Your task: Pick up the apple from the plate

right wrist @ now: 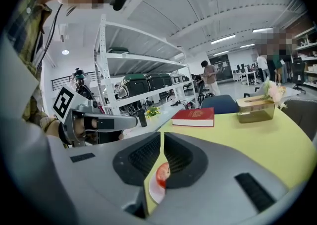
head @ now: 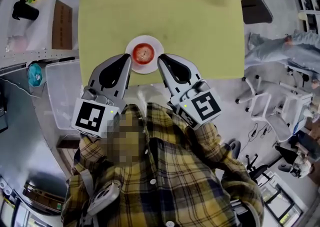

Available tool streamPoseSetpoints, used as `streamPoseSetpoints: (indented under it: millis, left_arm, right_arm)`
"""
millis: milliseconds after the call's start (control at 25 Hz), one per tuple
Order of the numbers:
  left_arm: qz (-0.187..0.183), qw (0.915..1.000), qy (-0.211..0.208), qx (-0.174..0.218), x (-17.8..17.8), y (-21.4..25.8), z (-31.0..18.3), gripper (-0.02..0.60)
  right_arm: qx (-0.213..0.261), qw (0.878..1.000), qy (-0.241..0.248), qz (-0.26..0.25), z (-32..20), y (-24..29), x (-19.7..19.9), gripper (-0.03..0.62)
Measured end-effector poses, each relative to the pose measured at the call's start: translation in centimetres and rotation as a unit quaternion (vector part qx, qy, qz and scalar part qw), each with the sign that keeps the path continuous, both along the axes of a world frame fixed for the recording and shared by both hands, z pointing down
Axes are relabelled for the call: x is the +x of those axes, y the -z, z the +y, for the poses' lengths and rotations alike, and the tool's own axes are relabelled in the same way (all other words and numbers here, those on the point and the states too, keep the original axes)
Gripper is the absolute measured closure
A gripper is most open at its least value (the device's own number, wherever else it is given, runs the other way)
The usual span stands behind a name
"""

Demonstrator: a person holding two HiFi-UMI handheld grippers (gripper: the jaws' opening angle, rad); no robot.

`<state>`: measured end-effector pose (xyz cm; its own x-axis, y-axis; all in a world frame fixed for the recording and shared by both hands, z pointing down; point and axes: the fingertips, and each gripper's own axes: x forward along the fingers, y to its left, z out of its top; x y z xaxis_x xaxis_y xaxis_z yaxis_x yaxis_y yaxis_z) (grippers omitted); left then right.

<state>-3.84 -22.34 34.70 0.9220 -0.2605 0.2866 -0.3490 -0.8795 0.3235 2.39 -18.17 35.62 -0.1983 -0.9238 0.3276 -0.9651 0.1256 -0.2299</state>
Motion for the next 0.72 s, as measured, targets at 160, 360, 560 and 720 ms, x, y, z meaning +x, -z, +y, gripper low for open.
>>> streamPoseSetpoints:
  millis: [160, 360, 560, 720]
  left_arm:
    - [-0.004, 0.9999, 0.008, -0.006, -0.2, -1.5, -0.3, 0.575]
    - [-0.010, 0.9997, 0.012, -0.016, -0.6, -3.2, -0.6, 0.575]
    - [-0.016, 0.9995, 0.018, -0.022, -0.8, -4.6, -1.0, 0.575]
    - [-0.020, 0.9992, 0.021, -0.029, -1.0, -5.7, -1.1, 0.574]
  right_arm:
    - [-0.013, 1.000, 0.011, -0.011, 0.0, -1.7, -0.5, 0.558]
    - [-0.026, 0.999, 0.030, -0.013, 0.0, -3.7, -1.4, 0.468]
    - [-0.029, 0.999, 0.039, -0.009, -0.2, -5.0, -1.7, 0.387]
    - [-0.043, 0.997, 0.058, 0.000, -0.4, -6.4, -2.6, 0.333]
